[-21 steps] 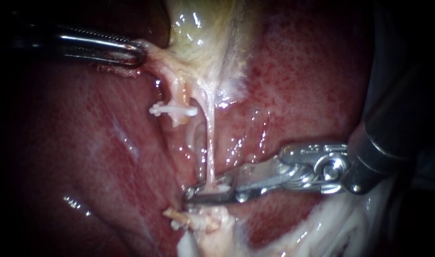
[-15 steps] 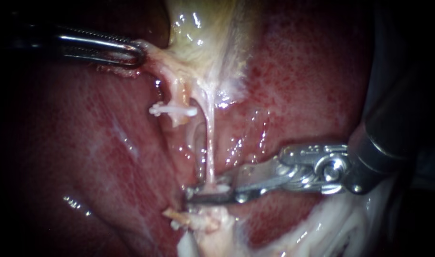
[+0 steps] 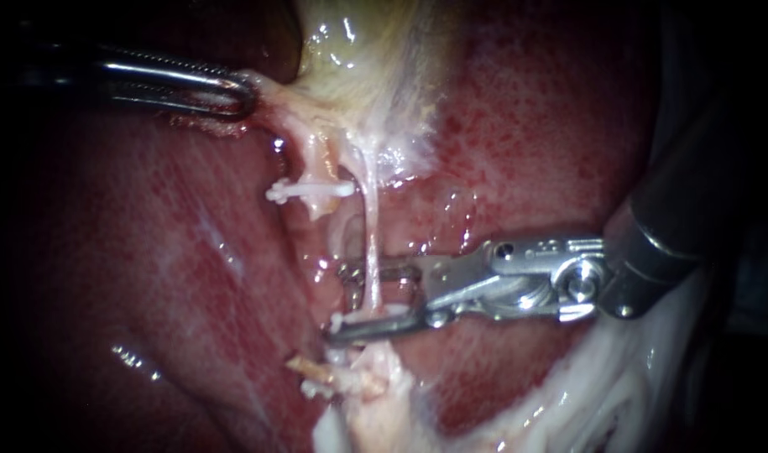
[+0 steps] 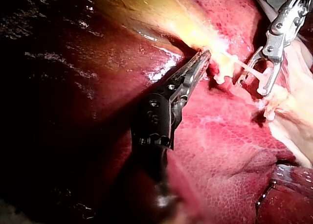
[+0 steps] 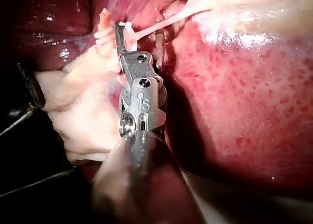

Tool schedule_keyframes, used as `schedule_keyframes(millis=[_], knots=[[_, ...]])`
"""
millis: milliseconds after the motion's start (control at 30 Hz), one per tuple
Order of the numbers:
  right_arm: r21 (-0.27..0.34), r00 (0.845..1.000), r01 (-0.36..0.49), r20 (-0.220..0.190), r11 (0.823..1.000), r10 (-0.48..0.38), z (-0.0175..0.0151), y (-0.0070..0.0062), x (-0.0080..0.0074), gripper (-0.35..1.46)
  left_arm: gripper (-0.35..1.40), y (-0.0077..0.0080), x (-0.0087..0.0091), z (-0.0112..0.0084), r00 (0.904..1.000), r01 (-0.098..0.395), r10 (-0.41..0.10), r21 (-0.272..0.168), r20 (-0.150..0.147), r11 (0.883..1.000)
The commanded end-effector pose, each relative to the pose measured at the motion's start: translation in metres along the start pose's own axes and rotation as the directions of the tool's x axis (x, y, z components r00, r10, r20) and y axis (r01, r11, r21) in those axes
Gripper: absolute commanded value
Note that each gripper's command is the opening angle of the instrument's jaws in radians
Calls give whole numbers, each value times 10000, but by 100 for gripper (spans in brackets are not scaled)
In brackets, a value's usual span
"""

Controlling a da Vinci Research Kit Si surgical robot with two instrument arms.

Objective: Going back first clip right tube

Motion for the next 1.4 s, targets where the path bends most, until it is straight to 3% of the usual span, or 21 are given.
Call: schedule_keyframes(millis=[33,267,533,733,967,1133,1400], knots=[[23,10000,89,-28,10000,-89,-4,-1,1,50,-35,0,0,0,10000,-6,6,-5,-2,10000],[484,9994,310,-141,9983,-304,-23,-9,3,50,-35,0,0,0,10000,-7,7,-6,-2,10000],[1319,9985,383,-436,9905,-328,-23,-28,7,50,-35,0,0,0,10000,-10,10,-11,-1,10000],[1500,9984,414,-454,9878,-349,-22,-34,9,50,-35,-1,0,0,10000,-11,11,-14,0,10000],[1339,9981,456,-471,9899,-396,-21,-25,5,50,-35,-1,0,-1,10000,-11,11,-15,0,10000],[636,9936,1013,-566,9928,-977,-24,-19,2,50,-35,-1,-1,-1,10000,-13,13,-10,29,10000],[39,9707,2348,-535,9720,-2342,-41,-9,-5,50,-35,-1,-1,-1,10000,-16,16,-14,30,10000]])
